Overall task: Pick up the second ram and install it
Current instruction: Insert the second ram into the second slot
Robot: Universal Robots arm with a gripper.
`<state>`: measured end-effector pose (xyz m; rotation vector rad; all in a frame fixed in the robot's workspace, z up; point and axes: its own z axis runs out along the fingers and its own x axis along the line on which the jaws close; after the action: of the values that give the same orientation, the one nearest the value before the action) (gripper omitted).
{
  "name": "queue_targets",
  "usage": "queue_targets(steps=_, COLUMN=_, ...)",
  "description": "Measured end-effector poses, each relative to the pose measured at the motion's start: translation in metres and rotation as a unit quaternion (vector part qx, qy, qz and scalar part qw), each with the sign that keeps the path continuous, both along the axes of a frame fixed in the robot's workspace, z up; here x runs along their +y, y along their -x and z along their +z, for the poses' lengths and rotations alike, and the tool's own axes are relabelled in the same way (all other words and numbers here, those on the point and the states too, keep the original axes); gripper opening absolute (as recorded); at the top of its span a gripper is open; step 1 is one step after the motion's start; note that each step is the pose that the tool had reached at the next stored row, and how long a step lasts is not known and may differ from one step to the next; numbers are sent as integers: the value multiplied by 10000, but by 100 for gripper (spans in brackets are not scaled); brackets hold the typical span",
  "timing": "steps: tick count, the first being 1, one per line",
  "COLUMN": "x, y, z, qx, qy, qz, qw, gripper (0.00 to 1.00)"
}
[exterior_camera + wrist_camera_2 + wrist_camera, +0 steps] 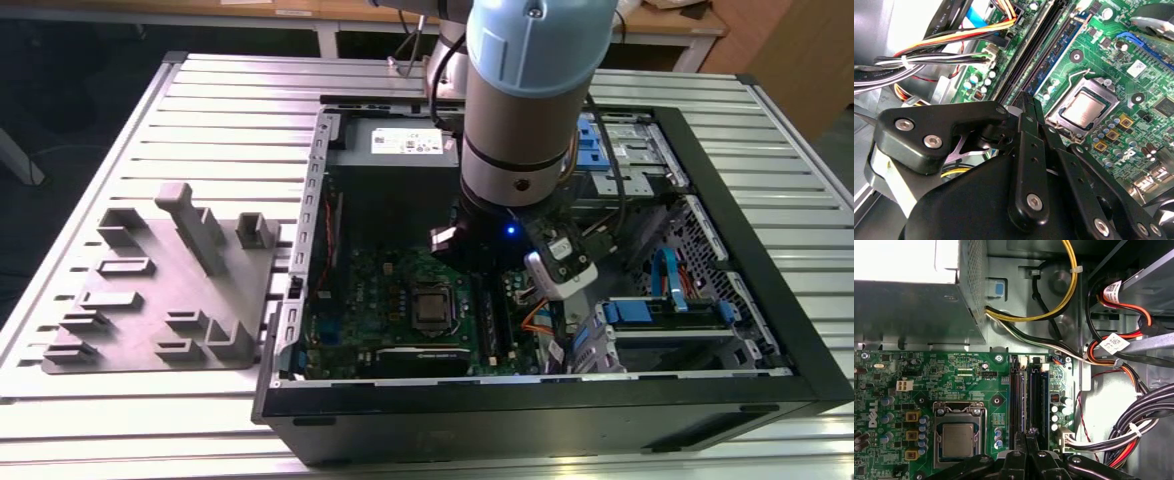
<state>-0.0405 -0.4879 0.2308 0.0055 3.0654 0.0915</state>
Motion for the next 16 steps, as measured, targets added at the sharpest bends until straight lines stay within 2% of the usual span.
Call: queue_targets(steps=16, x=0, y=0, z=-6, qx=0, qy=-1, qz=-14, qw=10000, gripper=8)
